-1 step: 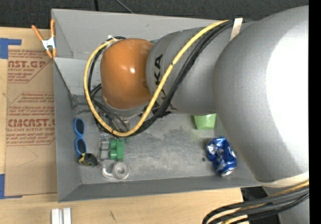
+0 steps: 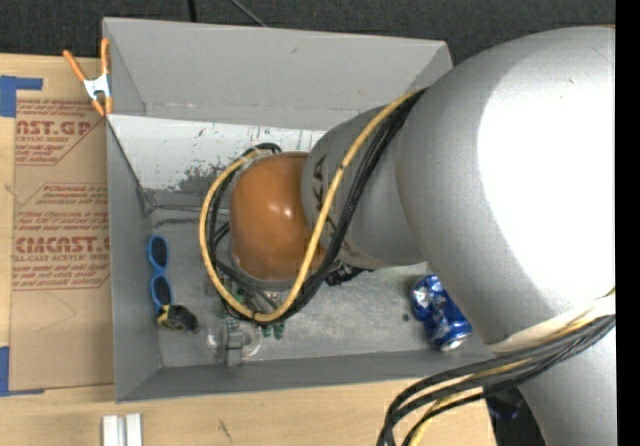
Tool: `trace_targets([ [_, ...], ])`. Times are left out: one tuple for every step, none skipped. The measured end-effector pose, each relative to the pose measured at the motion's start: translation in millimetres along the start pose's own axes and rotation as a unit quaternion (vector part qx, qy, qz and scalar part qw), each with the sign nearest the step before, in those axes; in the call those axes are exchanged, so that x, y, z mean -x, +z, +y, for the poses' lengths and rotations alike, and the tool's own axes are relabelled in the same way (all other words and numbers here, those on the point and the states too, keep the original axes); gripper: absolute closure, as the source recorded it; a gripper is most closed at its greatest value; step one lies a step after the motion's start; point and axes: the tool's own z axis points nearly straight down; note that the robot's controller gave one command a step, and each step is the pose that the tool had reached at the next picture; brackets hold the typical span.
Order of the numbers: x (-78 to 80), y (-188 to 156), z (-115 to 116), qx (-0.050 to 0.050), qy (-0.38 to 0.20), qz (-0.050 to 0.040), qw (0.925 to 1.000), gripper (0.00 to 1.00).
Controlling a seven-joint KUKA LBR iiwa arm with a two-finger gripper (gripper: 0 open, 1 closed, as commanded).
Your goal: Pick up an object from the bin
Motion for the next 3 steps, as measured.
trace_targets([
  [-1.8,-5,49,0.002,-0.016,-0.0051,0.9999,0.0],
  [-0.6,-8,47,0.002,-0.014,-0.0038,0.9999,1.0],
  [-3.0,-167,31,0.002,-0.02,-0.009,0.9998,1.0],
])
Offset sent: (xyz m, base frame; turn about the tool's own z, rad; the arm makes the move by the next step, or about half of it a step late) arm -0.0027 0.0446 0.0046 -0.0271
